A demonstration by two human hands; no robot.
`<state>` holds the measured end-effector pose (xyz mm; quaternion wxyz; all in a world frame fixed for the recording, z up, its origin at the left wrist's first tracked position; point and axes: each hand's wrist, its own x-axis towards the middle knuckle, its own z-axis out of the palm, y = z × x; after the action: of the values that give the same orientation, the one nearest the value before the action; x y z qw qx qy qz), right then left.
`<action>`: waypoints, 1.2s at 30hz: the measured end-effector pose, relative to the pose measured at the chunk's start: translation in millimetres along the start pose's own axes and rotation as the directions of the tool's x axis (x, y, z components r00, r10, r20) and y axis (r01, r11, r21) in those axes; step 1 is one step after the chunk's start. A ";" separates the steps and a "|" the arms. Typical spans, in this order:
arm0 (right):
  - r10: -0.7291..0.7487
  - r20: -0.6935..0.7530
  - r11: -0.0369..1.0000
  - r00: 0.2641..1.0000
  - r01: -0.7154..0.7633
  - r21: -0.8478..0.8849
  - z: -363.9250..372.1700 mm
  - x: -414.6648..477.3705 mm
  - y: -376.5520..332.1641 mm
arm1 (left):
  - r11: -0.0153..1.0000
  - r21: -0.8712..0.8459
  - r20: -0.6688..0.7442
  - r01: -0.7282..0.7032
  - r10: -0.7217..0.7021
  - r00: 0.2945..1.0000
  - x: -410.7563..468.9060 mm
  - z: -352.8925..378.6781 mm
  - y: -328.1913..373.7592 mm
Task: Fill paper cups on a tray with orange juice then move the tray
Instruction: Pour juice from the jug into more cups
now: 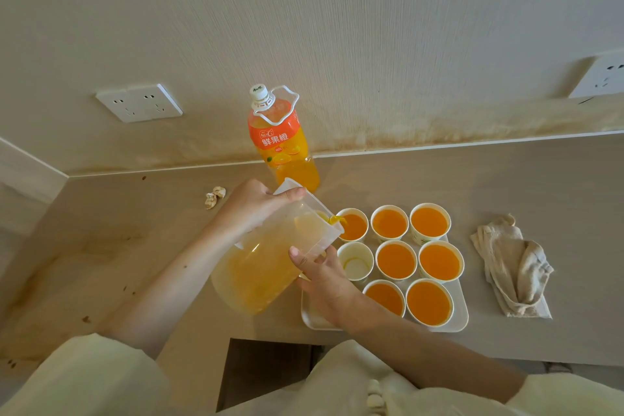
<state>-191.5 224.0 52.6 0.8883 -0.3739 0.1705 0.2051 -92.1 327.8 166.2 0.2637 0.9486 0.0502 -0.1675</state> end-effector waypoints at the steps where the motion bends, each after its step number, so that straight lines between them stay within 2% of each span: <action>1: -0.001 -0.002 1.000 1.000 0.001 0.000 0.3 0.1 0.2 | 1.000 -0.001 0.000 -0.002 0.002 1.000 -0.1 -0.1 0.1; 22: -0.019 0.001 0.999 1.000 0.019 0.035 -0.2 -0.4 1.0 | 1.000 0.006 0.011 -0.011 0.011 1.000 0.4 -0.1 0.3; 36: -0.029 0.012 0.999 0.999 0.030 -0.019 -2.3 0.8 3.9 | 1.000 -0.028 -0.002 0.012 -0.012 1.000 -1.3 0.2 -0.9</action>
<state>-193.1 225.0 48.4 0.8886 -0.3836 0.1577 0.1959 -93.6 328.5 166.0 0.2760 0.9446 0.0585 -0.1675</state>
